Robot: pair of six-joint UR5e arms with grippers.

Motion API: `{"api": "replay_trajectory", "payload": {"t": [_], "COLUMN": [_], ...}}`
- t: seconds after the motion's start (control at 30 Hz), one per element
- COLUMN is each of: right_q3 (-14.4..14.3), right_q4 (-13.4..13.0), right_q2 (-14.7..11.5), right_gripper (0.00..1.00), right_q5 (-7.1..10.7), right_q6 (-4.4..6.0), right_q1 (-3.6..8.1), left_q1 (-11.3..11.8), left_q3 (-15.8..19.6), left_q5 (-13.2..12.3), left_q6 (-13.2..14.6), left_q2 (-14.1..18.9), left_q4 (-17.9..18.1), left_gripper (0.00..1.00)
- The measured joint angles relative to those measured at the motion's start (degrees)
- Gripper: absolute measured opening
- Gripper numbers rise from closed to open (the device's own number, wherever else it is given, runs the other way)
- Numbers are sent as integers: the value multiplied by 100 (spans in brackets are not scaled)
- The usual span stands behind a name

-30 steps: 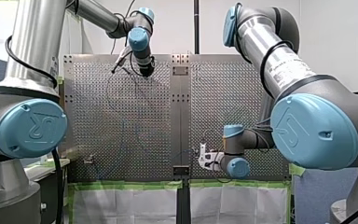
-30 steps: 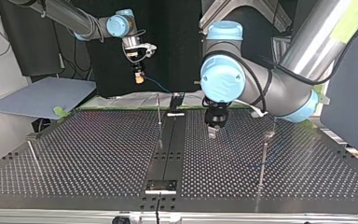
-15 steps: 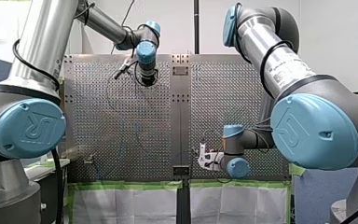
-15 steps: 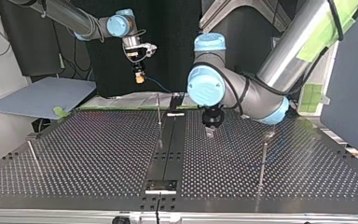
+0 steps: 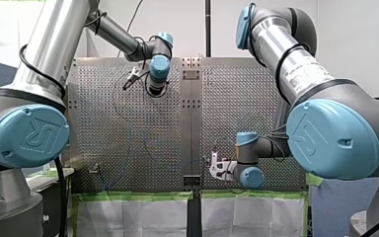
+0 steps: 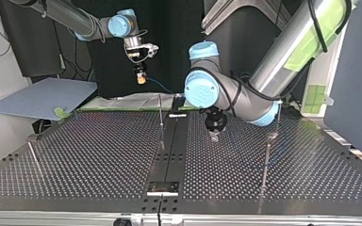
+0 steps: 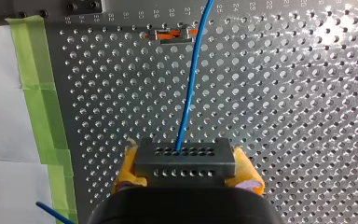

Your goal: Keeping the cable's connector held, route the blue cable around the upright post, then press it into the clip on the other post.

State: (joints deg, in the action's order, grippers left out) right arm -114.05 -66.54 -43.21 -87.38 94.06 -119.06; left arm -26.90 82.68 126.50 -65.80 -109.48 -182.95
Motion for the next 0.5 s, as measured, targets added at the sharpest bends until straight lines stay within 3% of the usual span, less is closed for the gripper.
{"api": "replay_trajectory", "payload": {"t": [0.27,0.5], "right_q3": [1,1], "right_q4": [-10,-18], "right_q2": [2,2], "right_gripper": [0,0], "right_q5": [0,0], "right_q6": [0,-8], "right_q1": [-3,-4], "left_q1": [6,102], "left_q3": [0,0], "left_q5": [263,483], "left_q6": [159,316], "left_q2": [-397,-494], "left_q4": [355,487], "left_gripper": [100,100]}}
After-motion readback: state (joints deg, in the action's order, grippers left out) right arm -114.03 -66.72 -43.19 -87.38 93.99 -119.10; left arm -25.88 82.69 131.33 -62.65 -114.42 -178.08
